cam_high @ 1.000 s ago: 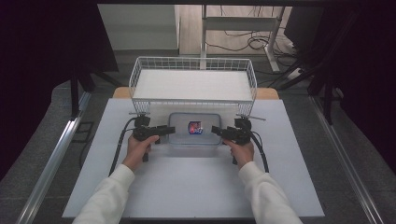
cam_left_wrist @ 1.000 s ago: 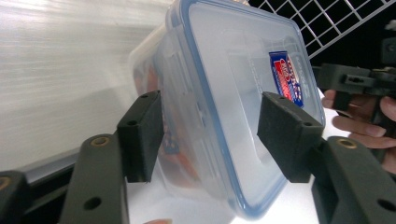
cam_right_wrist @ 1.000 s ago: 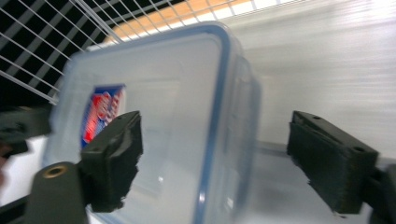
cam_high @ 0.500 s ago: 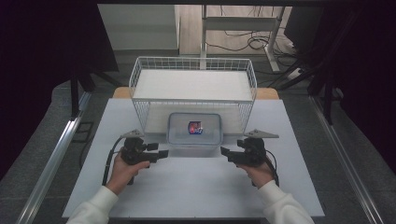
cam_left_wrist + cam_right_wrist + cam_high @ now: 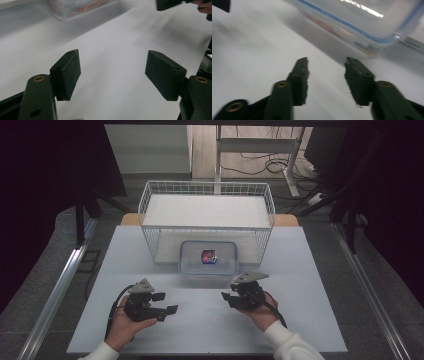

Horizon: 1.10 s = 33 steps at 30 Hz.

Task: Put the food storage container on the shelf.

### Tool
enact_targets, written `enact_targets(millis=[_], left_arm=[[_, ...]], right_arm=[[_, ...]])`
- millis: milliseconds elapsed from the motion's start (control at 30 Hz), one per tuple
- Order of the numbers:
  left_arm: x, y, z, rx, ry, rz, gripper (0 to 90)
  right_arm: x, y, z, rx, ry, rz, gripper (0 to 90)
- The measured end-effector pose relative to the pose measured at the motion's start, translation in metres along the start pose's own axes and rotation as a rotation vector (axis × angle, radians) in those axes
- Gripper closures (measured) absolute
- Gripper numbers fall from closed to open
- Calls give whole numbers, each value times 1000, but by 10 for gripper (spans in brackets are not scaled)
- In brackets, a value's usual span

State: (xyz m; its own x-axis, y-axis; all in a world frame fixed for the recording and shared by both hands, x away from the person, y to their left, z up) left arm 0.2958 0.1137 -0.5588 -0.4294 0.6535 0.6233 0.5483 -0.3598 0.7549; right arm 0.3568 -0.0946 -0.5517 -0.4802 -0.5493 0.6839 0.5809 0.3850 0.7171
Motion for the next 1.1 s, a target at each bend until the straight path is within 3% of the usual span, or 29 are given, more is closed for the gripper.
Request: enact_targets(millis=[200,267,467,600,800,1100], left_arm=[[-4,-4,0,-12,6,26,274],[-3,-3,0,-10,6,22,274],[-3,-4,1,-13,9,28,275],[-3,-3,1,-13,7,25,275],[-3,-4,1,-8,4,27,275],[-3,-4,1,-9,3,27,275]], right_arm=[[-37,7,3,53,-50,51,840],[-49,7,4,64,-52,72,874],[-71,16,9,89,-79,84,888],[-80,20,8,80,-90,81,889],[-85,23,3,65,-104,81,890],[-81,38,-2,33,-114,36,890]])
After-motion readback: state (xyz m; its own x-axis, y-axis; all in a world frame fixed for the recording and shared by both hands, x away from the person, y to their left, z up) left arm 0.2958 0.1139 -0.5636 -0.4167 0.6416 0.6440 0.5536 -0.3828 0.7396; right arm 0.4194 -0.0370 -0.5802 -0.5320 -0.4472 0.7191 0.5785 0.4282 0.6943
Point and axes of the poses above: each handheld gripper's, and its own axes: x roughly backward along the jaws, y roughly out of its top, z roughly to its left, the point moved 10 cm from there along -x, roughly forward along the jaws, and after that the axes turned 7 degrees about -x, right-handed, at the moved point
